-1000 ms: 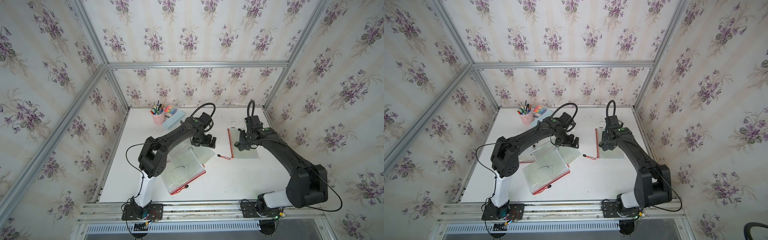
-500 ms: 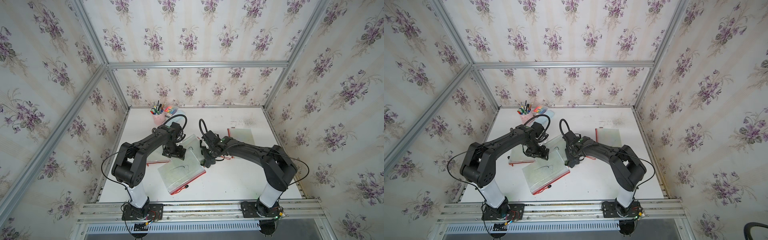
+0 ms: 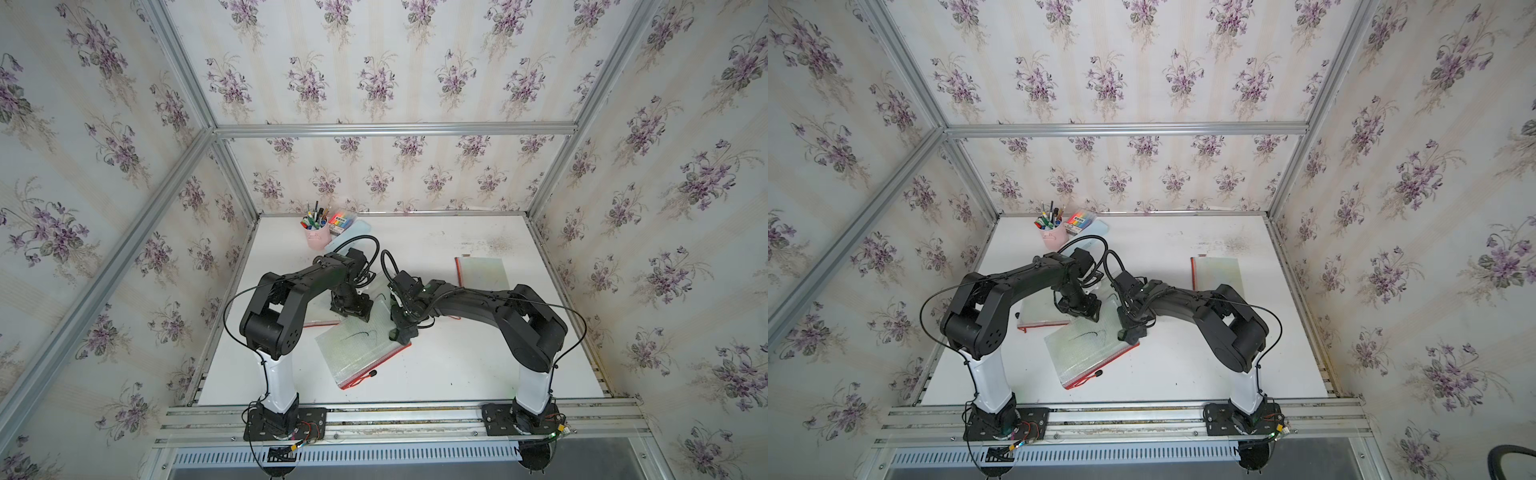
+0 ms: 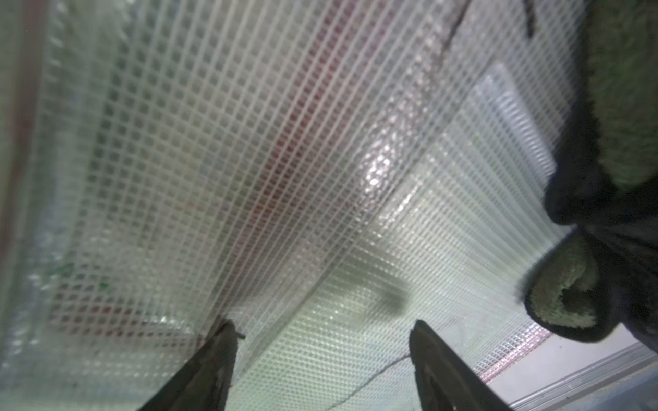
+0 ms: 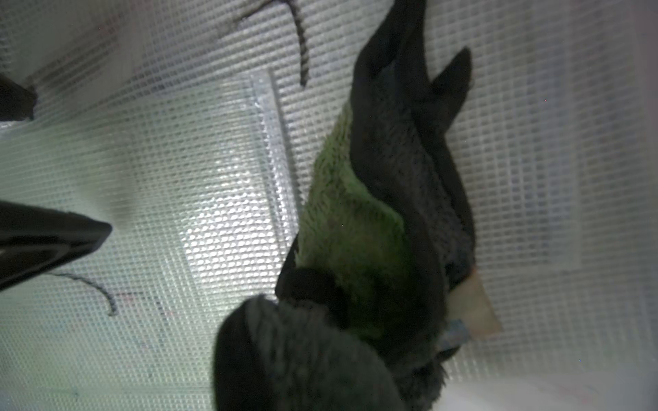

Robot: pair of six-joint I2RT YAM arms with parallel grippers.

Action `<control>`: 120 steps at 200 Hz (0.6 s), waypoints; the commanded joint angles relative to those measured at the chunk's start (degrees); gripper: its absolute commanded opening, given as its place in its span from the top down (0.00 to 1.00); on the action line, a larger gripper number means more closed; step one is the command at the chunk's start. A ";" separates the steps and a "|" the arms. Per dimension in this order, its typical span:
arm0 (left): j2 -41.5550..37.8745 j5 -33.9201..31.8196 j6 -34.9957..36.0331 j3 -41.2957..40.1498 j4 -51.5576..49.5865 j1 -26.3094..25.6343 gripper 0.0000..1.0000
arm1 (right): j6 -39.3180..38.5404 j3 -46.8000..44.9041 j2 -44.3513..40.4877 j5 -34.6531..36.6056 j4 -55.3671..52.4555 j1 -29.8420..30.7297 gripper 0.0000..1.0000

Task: Wipe the document bag
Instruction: Move the document bag.

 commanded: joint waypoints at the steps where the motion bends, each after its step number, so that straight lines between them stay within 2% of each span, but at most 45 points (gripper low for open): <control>1: 2.10 2.90 1.56 -1.18 1.60 -0.20 0.37 | 1.32 -0.49 3.97 -1.52 3.01 0.31 0.90; 10: 2.29 3.21 1.48 -1.34 1.59 -0.20 0.44 | 1.37 0.04 4.45 -1.48 2.69 0.44 0.90; 21: 2.24 3.34 1.38 -1.40 1.61 -0.23 0.58 | 1.50 0.35 4.88 -1.56 2.64 0.47 0.90; 42: 1.70 3.71 1.42 -0.81 1.05 -0.41 0.75 | 1.76 0.52 5.28 -1.64 2.40 0.50 0.90; 84: -1.92 3.92 0.67 1.22 -1.80 -0.45 0.92 | 2.24 0.20 4.82 -1.22 2.34 0.45 0.90; 96: -3.44 4.57 0.20 1.69 -2.55 -0.38 1.00 | 2.49 -0.23 3.69 -1.29 2.72 0.15 0.90; 120: -6.32 8.33 -1.64 2.78 -3.98 -0.38 1.00 | 2.26 -0.20 -0.26 -0.47 2.27 -1.54 0.91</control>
